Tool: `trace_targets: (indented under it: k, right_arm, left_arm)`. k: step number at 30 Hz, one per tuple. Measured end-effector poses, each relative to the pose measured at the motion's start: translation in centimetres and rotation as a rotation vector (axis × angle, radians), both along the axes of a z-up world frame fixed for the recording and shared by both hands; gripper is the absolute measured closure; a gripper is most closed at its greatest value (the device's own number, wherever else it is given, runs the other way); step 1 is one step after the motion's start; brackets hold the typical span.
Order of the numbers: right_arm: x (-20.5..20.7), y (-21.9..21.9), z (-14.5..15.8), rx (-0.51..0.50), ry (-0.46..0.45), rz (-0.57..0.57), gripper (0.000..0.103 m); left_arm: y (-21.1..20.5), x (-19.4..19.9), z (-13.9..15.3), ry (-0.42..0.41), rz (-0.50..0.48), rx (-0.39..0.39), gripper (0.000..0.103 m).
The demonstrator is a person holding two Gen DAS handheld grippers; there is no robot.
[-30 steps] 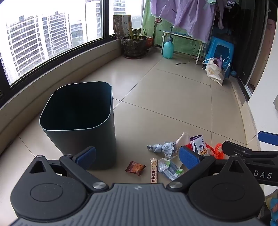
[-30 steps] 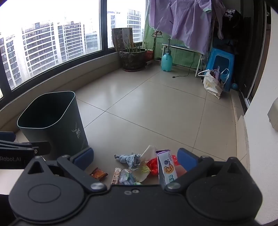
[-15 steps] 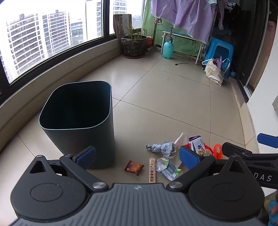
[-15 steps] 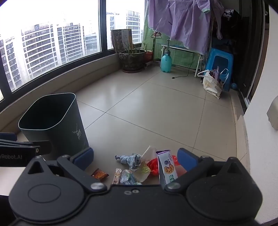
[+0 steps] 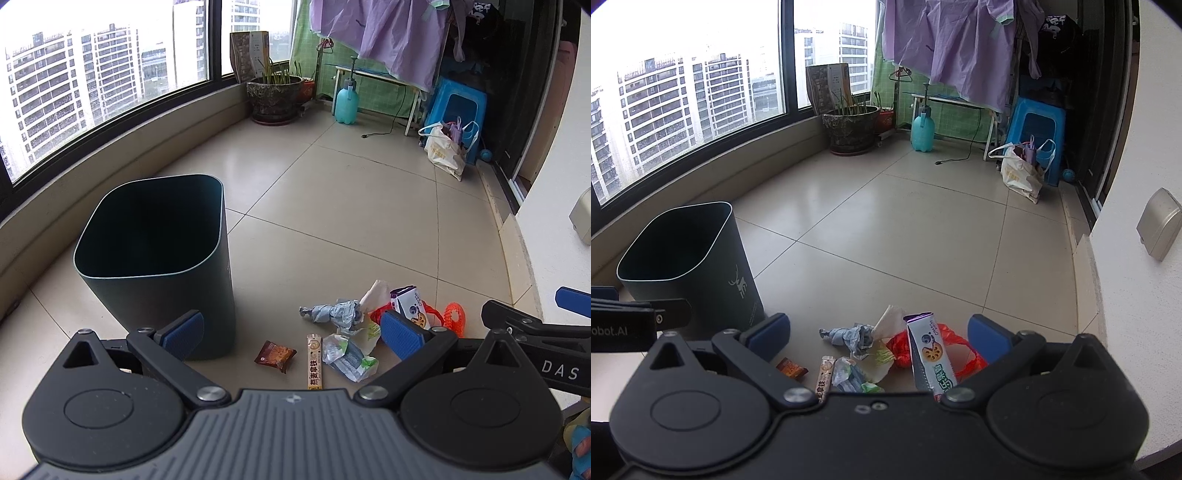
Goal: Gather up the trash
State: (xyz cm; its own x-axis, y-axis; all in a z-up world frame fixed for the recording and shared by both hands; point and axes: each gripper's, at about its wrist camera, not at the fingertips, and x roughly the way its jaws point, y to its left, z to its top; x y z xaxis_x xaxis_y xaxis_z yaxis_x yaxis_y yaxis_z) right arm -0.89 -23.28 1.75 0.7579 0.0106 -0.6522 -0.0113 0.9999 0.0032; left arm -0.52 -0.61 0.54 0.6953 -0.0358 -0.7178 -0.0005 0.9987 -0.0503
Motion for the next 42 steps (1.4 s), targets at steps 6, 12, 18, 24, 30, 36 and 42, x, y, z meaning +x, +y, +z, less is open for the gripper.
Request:
trace_targets:
  k: [6,12,18,24,30,36,42]
  right_arm:
    - [-0.8,0.3,0.2,-0.044,-0.032,-0.039,0.000]
    - [-0.8,0.7,0.1,-0.068,-0.027,-0.033,0.000]
    - [-0.3,0.8,0.1,-0.076,-0.008,-0.041,0.000]
    - [-0.4,0.8,-0.4,-0.064,0.043,-0.057,0.000]
    - [-1.0,0.9,-0.3,-0.058,0.053,-0.045,0.000]
    - [-1.3,0.7,-0.3,-0.048,0.063,-0.039,0.000]
    - [-1.2,0.8,-0.3,-0.053,0.069,-0.031,0.000]
  left_arm:
    - [-0.2,-0.2,0.0,-0.001,-0.002,0.006,0.000]
    - [-0.2,-0.3,-0.1,0.000,-0.003,0.004,0.000]
    - [-0.3,-0.1,-0.4,0.013,-0.002,0.012,0.000]
    - [-0.2,-0.1,-0.7,0.028,-0.005,0.013,0.000]
    - [-0.1,-0.4,-0.8,0.048,-0.002,0.013,0.000]
    - [-0.1,-0.7,-0.7,0.050,-0.001,0.014,0.000]
    - [0.1,-0.7,-0.6,0.058,-0.001,0.015,0.000]
